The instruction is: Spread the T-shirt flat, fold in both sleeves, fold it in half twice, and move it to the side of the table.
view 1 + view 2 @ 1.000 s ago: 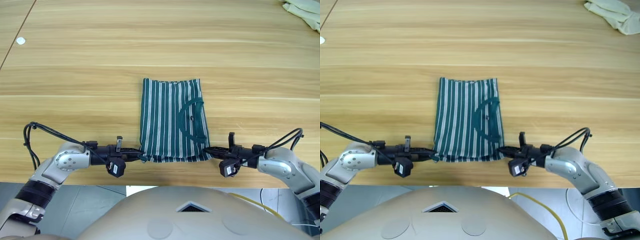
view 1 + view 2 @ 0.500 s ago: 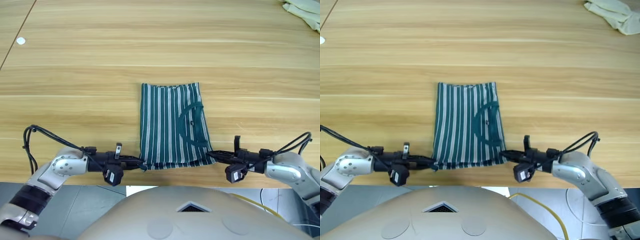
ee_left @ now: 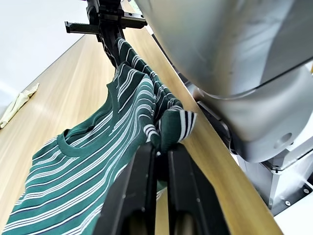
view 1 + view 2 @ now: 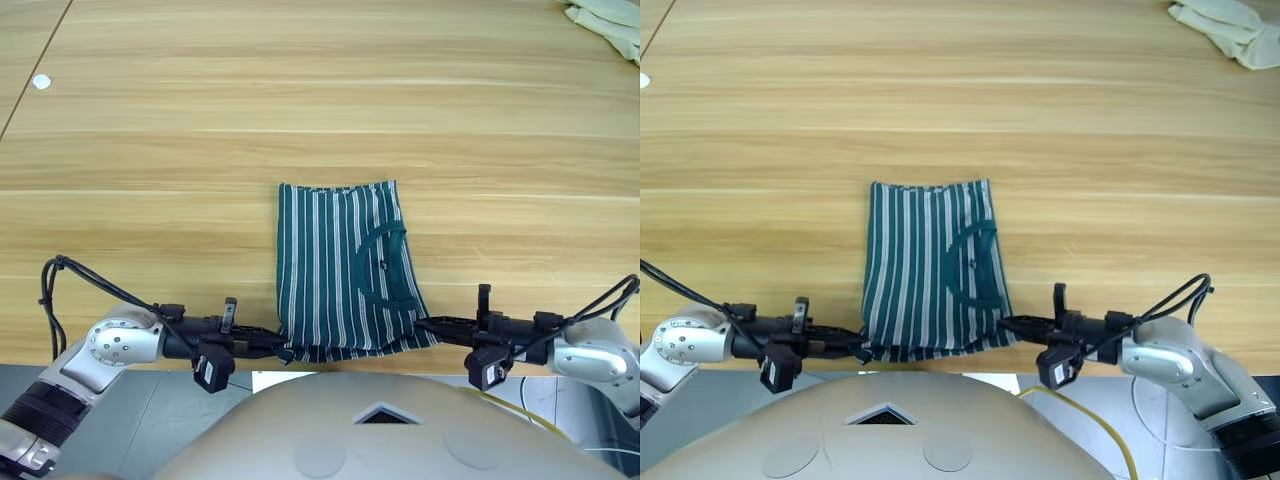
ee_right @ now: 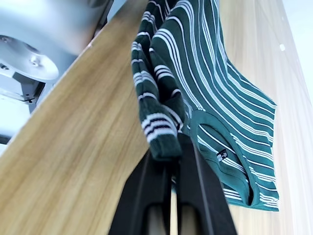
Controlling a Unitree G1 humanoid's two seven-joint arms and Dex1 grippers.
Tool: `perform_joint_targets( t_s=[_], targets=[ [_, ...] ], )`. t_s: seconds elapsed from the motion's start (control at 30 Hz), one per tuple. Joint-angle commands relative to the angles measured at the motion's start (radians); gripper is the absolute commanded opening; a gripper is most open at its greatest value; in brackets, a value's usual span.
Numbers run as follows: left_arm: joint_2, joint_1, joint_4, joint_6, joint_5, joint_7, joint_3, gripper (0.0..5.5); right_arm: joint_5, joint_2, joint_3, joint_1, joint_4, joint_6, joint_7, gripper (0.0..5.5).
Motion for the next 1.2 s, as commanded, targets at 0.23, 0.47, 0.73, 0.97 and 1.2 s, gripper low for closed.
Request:
perform_joint_targets(
  t_s=[0.23, 0.47, 0.73, 0.97, 1.2],
  targets=[
    [-0.184, -0.216, 0.188, 0.159, -0.161, 0.025, 0.091, 0.13, 0.049, 0.131, -0.024, -0.223, 0.043, 0.182, -0.034, 0.00],
    [-0.354, -0.381, 0.460, 0.281, -0.012, 0.112, 0.134, 0.13, -0.020, 0.251, 0.010, -0.371, 0.121, 0.303, -0.059, 0.00],
    [-0.456, -0.447, 0.559, 0.418, 0.021, 0.145, 0.173, 0.13, -0.158, 0.336, 0.063, -0.500, 0.264, 0.370, -0.108, 0.00],
    [-0.531, -0.484, 0.514, 0.584, -0.030, 0.165, 0.239, 0.13, -0.262, 0.404, 0.118, -0.615, 0.418, 0.397, -0.170, 0.00],
    [-0.575, -0.500, 0.542, 0.669, -0.018, 0.168, 0.270, 0.60, -0.269, 0.449, 0.151, -0.678, 0.510, 0.398, -0.191, 0.00]
  ],
)
